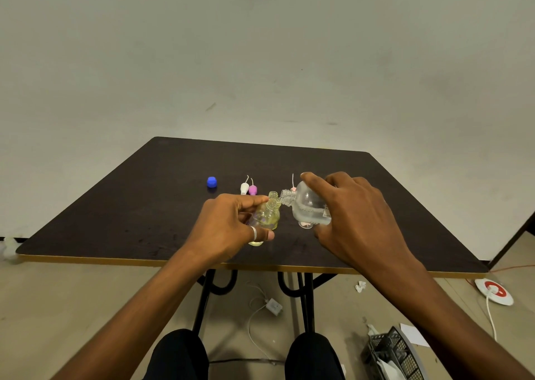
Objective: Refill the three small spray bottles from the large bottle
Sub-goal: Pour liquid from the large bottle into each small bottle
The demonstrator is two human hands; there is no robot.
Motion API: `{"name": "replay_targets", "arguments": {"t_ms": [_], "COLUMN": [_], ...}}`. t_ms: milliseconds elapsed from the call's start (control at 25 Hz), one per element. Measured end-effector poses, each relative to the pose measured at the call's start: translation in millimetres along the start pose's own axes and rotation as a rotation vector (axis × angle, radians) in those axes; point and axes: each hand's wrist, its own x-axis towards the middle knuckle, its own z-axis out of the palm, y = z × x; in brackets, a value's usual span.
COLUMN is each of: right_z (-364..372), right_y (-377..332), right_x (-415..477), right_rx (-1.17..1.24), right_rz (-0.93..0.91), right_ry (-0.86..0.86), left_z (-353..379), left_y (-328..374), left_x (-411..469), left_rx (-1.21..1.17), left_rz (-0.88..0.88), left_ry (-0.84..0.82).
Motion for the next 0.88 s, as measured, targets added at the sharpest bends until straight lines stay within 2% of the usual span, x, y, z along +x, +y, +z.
{"name": "replay_targets", "arguments": {"t_ms": [880], "right_z": [0.8], "right_y": [0.4], "right_x": [0.4], "right_rx": [-0.008], "right_rz": [0.002], "right_ry": [-0.009], "left_z": [5.3], "left_y": [1.3], "left_x": [-2.6], "left_rx": [-0.097], "left_rz": [-0.034], "left_ry": [0.003]}}
